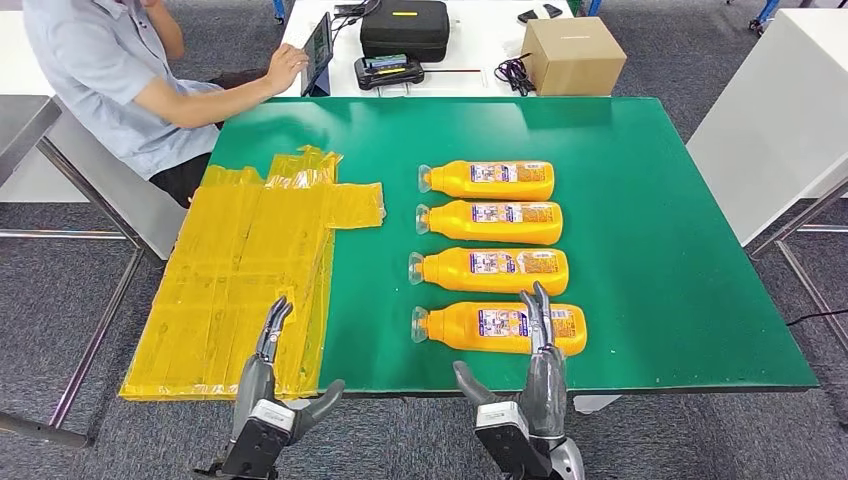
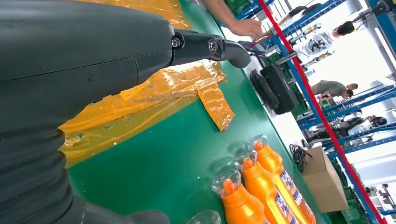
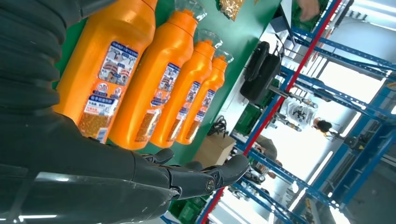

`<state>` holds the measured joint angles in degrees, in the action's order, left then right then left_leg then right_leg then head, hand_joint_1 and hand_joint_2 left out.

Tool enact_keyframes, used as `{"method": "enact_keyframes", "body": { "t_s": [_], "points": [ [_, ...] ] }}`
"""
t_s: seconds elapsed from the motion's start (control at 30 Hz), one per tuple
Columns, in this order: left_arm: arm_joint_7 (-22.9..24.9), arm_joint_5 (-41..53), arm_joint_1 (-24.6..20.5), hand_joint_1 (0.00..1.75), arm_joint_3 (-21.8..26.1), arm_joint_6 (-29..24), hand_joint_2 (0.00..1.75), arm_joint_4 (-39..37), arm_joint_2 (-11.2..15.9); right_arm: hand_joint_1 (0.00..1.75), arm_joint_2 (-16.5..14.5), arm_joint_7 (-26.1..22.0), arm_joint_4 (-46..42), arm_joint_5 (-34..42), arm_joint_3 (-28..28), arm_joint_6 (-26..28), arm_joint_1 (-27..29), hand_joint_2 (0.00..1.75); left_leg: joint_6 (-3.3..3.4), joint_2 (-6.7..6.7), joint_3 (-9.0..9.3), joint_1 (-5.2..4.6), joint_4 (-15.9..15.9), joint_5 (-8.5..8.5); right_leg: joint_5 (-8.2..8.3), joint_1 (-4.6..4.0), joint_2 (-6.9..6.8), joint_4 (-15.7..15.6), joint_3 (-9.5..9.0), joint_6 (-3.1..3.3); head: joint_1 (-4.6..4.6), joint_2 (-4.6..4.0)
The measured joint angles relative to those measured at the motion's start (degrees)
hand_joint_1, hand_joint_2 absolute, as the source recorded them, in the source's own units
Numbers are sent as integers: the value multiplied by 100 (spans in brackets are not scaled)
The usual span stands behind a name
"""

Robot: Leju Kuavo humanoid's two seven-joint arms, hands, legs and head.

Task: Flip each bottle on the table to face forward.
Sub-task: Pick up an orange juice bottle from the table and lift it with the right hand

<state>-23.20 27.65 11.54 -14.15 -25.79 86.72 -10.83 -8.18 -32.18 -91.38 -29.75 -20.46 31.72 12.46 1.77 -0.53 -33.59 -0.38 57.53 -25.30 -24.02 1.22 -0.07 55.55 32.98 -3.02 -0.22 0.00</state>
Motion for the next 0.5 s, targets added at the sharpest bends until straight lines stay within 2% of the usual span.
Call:
{"method": "enact_keyframes", "body": {
  "t_s": [0.27, 0.5],
  "points": [
    [-74, -140, -78, 0, -5, 16, 175, -63, -63, 0, 112, 334, -192, -309, 26, -96, 42, 175, 0, -2, 1, 0, 0, 0, 0, 0, -1, -1, 1, 0, 0, 0],
    [-270, -500, -974, 0, -188, 72, 175, -919, -180, 0, 552, 559, -131, -689, 157, -357, -69, 175, 5, -3, 4, -4, 2, 4, 6, 4, -2, -1, -7, -5, -1, 0]
  ]
}}
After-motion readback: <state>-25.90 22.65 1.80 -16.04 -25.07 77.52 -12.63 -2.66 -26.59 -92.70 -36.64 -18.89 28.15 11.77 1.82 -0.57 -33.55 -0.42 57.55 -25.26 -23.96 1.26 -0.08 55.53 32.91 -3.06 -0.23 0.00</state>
